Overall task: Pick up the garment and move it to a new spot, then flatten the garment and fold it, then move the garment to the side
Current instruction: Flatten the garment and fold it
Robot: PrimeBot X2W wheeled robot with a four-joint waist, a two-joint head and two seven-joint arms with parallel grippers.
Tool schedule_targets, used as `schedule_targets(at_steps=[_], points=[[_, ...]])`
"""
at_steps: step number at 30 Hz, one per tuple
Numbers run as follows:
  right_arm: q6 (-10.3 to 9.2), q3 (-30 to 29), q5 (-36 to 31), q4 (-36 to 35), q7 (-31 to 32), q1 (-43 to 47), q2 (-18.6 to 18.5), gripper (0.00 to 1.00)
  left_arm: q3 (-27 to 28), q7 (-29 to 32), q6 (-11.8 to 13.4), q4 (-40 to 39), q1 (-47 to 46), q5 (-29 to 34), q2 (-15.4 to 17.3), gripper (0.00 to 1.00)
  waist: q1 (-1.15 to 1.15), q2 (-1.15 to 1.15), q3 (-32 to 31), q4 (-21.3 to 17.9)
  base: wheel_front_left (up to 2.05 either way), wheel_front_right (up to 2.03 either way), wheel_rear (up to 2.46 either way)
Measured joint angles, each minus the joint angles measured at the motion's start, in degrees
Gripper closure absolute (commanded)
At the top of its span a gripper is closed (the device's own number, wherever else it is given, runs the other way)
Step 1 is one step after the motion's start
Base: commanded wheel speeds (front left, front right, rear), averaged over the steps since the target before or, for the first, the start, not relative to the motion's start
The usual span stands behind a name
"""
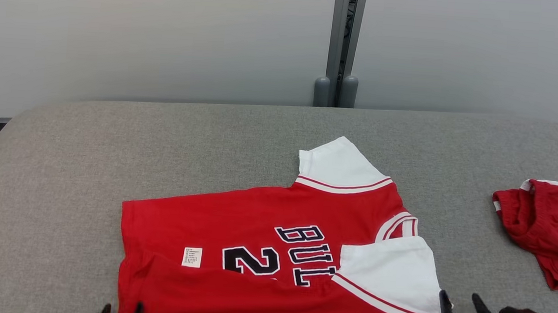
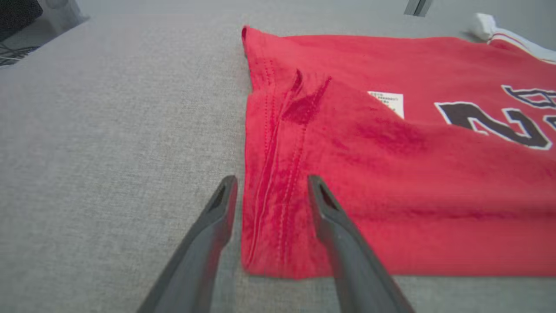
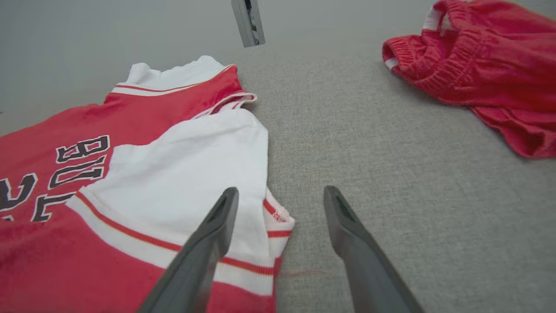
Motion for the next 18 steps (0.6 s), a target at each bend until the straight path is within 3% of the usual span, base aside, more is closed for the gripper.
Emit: schedule_targets(at_steps=[6, 11, 18], points=[[0.0, -2.16, -3.46, -2.19, -0.01, -6.62, -0.55, 0.0, 2.21, -0.01, 0.0, -1.02, -7.48, -0.18, 0.35, 0.0, 0.0, 0.0, 2.58, 0.45, 0.0, 0.0, 0.0], [0.0, -0.03, -5.59, -0.69, 0.0, -15.58, -0.55, 0.0, 1.63, 0.08, -2.0, 5.93, -18.45, 0.67, 2.42, 0.0, 0.0, 0.0, 5.99, 0.36, 0.0, 0.0, 0.0], [0.0, 4.01, -6.7, 4.06, 0.0, -25.4, 0.03, 0.0, 1.23, 7.37, -2.92, 16.05, -31.45, 0.12, 3.81, 0.0, 0.0, 0.0, 10.48, -0.17, 0.0, 0.0, 0.0]])
